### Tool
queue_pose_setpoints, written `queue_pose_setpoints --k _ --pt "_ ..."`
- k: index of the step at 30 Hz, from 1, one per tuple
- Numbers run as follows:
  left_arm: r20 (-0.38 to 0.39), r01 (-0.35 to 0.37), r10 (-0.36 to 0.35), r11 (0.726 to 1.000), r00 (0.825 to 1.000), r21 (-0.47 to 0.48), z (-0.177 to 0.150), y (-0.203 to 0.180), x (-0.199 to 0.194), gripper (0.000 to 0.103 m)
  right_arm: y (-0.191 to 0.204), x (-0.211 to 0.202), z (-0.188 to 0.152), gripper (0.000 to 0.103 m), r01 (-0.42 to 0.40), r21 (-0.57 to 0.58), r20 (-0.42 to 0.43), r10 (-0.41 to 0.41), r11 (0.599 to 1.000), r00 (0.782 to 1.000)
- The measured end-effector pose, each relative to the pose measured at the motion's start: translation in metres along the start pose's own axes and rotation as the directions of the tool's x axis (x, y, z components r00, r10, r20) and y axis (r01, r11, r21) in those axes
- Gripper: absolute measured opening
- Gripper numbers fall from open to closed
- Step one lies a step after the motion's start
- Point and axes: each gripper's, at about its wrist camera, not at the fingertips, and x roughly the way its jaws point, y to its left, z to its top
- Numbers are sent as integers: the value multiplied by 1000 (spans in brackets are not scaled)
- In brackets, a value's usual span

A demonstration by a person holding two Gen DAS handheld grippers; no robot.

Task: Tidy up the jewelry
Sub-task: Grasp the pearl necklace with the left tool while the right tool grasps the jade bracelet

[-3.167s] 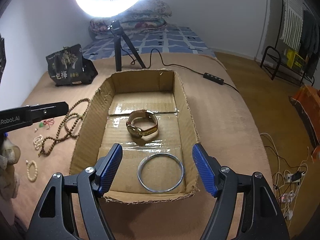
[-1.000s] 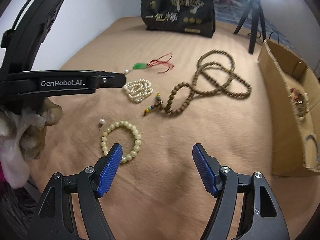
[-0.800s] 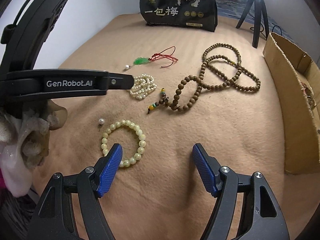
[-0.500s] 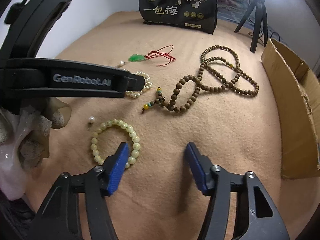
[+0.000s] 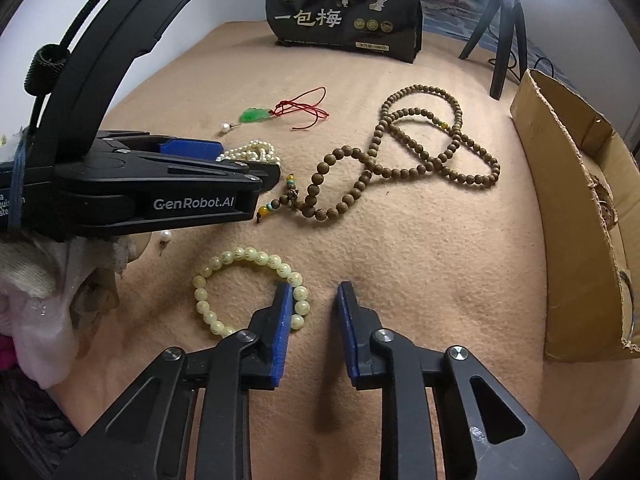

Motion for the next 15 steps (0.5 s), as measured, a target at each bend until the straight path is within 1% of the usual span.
queue_pose_setpoints --k 1,2,3,5,6,9,11,15 --pt "8 -3 3 1000 1000 -4 0 0 -1 35 1 0 0 12 0 0 0 0 1000 1000" --pt "12 -1 1 1000 1000 -6 0 1 -1 29 1 0 0 10 -3 -1 0 3 1000 1000" --pt "15 0 0 1000 1000 -7 0 1 -1 21 1 0 0 7 -8 0 1 8 1000 1000" --pt "18 5 -4 1000 1000 -19 0 3 -2 16 0 0 1 6 -20 8 2 20 1000 1000" --pt "16 9 -8 1000 1000 -28 0 5 -2 11 0 1 1 6 -27 11 2 27 1000 1000" --pt "12 27 -26 998 1000 -56 1 10 -6 11 -4 -1 2 6 -56 31 2 56 998 998" --pt "20 22 -21 998 1000 -66 1 13 -10 11 -8 -3 3 6 -78 48 7 78 996 997" --pt "37 31 -28 995 999 -94 2 19 -19 10 -7 -9 3 6 -89 47 20 88 995 996"
